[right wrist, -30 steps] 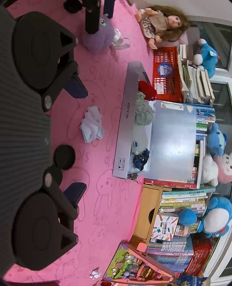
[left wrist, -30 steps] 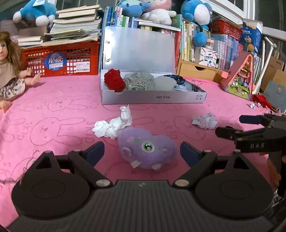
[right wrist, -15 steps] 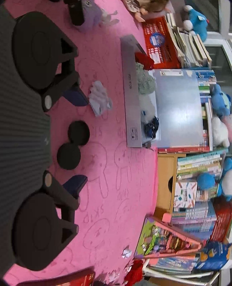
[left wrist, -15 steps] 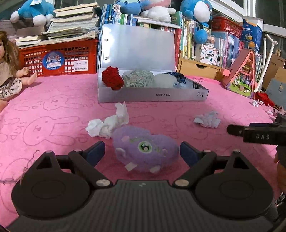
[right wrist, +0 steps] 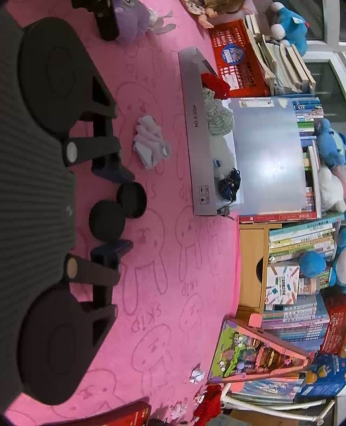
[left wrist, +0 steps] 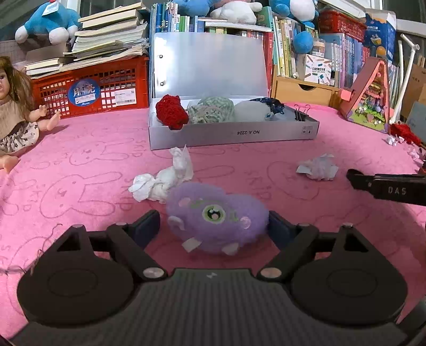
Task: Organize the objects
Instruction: 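Grasp the black earbud pair with the right gripper while the left gripper grasps the purple plush, then carry the purple plush and black earbuds into the white box with both grippers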
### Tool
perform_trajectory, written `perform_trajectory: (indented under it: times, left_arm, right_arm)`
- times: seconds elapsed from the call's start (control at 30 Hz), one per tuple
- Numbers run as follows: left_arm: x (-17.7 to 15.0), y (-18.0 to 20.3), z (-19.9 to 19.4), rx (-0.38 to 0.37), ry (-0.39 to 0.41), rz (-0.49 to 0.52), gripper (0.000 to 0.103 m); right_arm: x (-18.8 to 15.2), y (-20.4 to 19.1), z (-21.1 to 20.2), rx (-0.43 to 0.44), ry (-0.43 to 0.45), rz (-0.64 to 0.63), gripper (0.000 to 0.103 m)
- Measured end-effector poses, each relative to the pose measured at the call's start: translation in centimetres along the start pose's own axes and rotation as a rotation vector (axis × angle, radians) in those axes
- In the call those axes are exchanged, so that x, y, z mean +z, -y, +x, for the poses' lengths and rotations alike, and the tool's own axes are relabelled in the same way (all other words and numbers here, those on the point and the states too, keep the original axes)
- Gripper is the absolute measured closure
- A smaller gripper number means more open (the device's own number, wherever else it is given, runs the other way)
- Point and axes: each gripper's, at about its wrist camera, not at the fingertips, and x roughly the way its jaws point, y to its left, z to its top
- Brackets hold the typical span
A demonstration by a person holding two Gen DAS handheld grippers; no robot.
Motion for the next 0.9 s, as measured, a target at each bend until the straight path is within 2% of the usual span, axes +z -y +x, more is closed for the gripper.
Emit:
perform_trajectory:
  times: [0.1,0.17,0.67,0.9]
  left_arm:
    - [0.1,0.3,0.0,0.001,0.007,0.006,0.024]
    - [0.2,0.4,0.0,0.002,0.007,0.010,0.025]
    - [0.8,0.5,-1.9,-0.034,0.054,0.005,0.027]
    - [1.3,0.1,-2.6,-0.052,0.072,0.002,0.027]
  right_arm:
    - [-0.1,0.2,-0.1,0.000,0.010,0.014,0.066]
    - [-0.1,0.4,-0.2,0.004,0.015,0.030,0.067]
    - [-0.2,1.1,-0.6,0.041,0.040,0.070,0.067]
    - [-0.4,1.3,-1.3,0.026,0.050,0.092,0.067]
